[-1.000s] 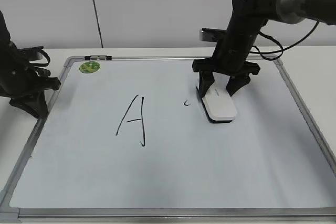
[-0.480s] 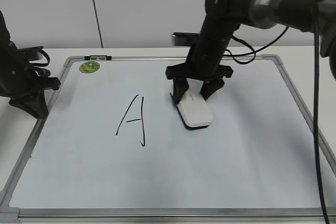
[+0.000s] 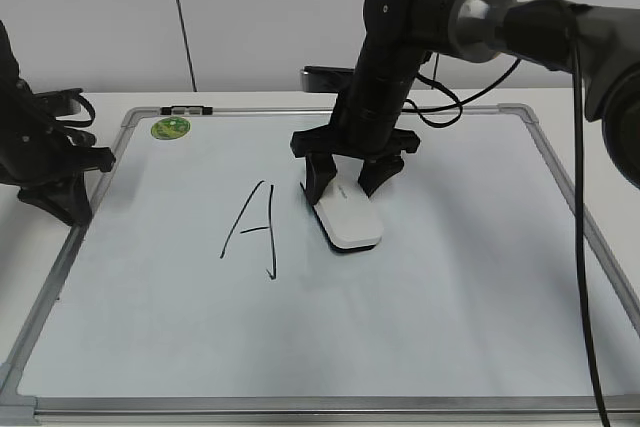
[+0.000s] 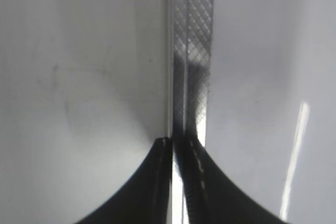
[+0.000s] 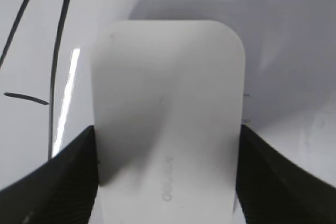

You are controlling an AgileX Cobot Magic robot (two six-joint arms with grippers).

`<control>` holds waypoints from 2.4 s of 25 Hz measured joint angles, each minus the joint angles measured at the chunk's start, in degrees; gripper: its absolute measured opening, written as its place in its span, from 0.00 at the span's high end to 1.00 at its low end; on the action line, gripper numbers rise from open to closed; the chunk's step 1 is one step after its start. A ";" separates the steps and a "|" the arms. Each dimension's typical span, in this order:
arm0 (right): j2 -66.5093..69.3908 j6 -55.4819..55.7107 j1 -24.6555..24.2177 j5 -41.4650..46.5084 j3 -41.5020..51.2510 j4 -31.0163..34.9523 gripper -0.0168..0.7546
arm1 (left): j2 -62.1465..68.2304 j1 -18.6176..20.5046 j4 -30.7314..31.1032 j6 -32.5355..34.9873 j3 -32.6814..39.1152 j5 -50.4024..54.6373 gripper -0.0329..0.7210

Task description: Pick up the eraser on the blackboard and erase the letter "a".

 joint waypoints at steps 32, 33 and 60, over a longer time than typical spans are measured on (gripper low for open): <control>-1.62 1.43 -8.97 -0.15 -0.91 -1.82 0.29 | 0.00 0.00 -0.10 0.00 -0.22 0.01 0.88; -3.00 1.99 -8.97 -0.15 -1.14 -3.15 0.29 | 0.00 0.00 -0.10 0.00 -0.22 0.01 0.88; -15.02 6.54 -20.87 -0.13 17.27 -15.30 0.29 | 0.04 0.00 -0.10 0.00 -0.30 0.34 0.88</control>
